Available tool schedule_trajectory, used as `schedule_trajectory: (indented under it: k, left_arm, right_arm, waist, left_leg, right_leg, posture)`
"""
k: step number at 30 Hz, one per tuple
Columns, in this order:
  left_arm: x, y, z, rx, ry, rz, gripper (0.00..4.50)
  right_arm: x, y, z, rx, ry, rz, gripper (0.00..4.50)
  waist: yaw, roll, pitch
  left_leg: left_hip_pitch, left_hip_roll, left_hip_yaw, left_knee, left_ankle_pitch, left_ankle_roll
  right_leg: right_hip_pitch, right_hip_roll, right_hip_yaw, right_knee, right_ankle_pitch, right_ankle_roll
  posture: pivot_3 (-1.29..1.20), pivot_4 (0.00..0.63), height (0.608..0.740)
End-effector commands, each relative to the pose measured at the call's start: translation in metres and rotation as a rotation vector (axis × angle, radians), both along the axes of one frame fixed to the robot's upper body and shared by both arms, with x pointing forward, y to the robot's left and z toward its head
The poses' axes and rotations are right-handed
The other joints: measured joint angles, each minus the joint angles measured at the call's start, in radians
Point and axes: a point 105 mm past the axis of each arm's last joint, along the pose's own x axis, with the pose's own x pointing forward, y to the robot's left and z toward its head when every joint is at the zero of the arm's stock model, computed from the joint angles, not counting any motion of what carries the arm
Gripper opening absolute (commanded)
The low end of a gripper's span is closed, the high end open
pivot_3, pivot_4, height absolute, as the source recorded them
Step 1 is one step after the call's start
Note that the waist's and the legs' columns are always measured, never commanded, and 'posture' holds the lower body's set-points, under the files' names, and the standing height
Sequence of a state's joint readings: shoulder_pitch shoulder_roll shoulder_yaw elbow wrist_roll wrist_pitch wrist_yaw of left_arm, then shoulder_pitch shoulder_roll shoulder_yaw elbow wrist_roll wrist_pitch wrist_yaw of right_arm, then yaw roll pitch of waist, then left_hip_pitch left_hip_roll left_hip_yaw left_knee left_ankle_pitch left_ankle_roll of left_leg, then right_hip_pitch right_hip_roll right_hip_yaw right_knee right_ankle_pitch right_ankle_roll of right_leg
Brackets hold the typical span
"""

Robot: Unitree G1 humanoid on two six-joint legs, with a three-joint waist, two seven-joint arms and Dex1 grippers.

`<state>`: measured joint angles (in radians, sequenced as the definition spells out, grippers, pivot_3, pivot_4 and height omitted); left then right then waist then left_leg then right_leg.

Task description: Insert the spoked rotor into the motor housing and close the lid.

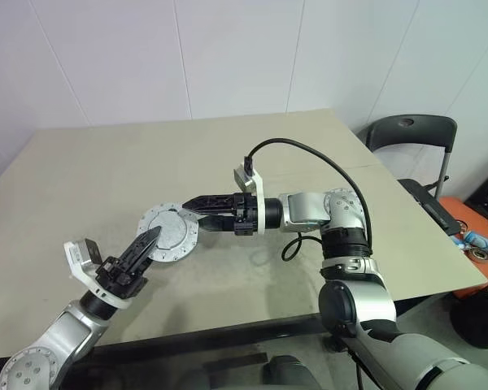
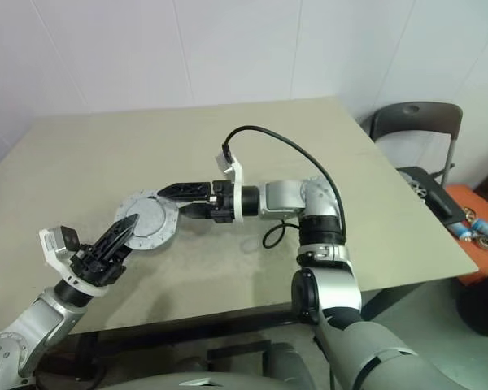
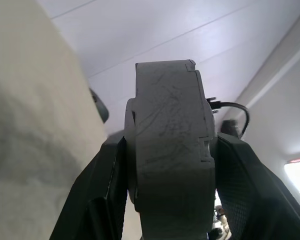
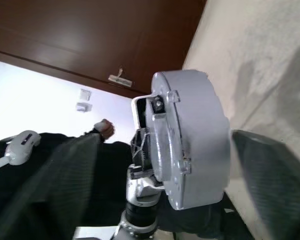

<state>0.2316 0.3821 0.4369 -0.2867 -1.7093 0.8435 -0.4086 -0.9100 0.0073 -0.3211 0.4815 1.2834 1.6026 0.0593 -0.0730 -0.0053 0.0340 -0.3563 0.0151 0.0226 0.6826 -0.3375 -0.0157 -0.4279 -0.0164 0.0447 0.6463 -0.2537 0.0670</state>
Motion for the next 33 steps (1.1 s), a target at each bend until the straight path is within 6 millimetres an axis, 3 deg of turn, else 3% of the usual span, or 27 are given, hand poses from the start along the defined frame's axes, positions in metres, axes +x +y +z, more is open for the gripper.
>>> schedule_trajectory:
  k: [1, 4, 9, 16, 26, 33]
  left_arm:
    - [-0.001, 0.011, 0.021, 0.01, -0.088, 0.05, 2.14]
    - [0.004, 0.025, 0.022, 0.024, -0.081, 0.137, 2.14]
    - [0.026, 0.061, 0.011, 0.062, 0.01, 0.377, 2.14]
    - [0.048, 0.083, -0.008, 0.075, 0.173, 0.539, 2.13]
    - [0.062, 0.117, -0.029, 0.024, 0.388, 0.7, 2.13]
    - [0.061, 0.122, -0.036, 0.009, 0.458, 0.722, 2.13]
  right_arm:
    - [0.01, -0.01, 0.007, -0.06, -0.117, -0.069, 4.5]
    - [0.015, -0.017, 0.006, -0.136, -0.243, -0.102, 4.5]
    - [0.028, -0.029, -0.006, -0.296, -0.69, -0.14, 4.5]
    - [0.022, -0.033, -0.016, -0.312, -0.964, -0.028, 4.5]
    - [0.022, -0.04, -0.029, -0.336, -1.12, 0.006, 4.5]
    - [0.023, -0.041, -0.028, -0.339, -1.128, 0.003, 4.5]
  waist:
    - [0.002, 0.0, 0.0]
    - [0.002, 0.0, 0.0]
    - [-0.001, 0.0, 0.001]
    - [0.005, -0.007, 0.004]
    - [0.025, -0.01, 0.005]
    - [0.034, -0.01, 0.004]
  left_leg:
    - [0.0, 0.0, 0.0, 0.0, 0.0, 0.0]
    - [-0.001, 0.0, 0.0, 0.0, 0.0, 0.0]
    - [0.0, 0.0, 0.0, 0.0, 0.0, 0.0]
    - [-0.001, 0.0, 0.0, 0.0, 0.0, 0.0]
    - [-0.001, 0.0, 0.0, 0.0, 0.0, 0.0]
    - [-0.001, -0.001, 0.0, 0.0, 0.0, 0.0]
  right_leg:
    - [0.0, 0.0, 0.0, 0.0, 0.0, 0.0]
    - [0.0, 0.0, 0.0, -0.001, 0.0, 0.0]
    - [0.0, 0.0, 0.0, -0.001, 0.0, 0.0]
    - [0.0, 0.0, 0.001, -0.002, 0.0, 0.001]
    - [-0.001, -0.002, 0.001, -0.001, 0.0, 0.0]
    - [-0.001, -0.005, 0.0, -0.001, 0.0, 0.0]
  posture:
    - [0.0, 0.0, 0.74]
    - [0.0, 0.0, 0.74]
    - [0.0, 0.0, 0.74]
    - [0.0, 0.0, 0.74]
    - [0.0, 0.0, 0.74]
    - [0.0, 0.0, 0.74]
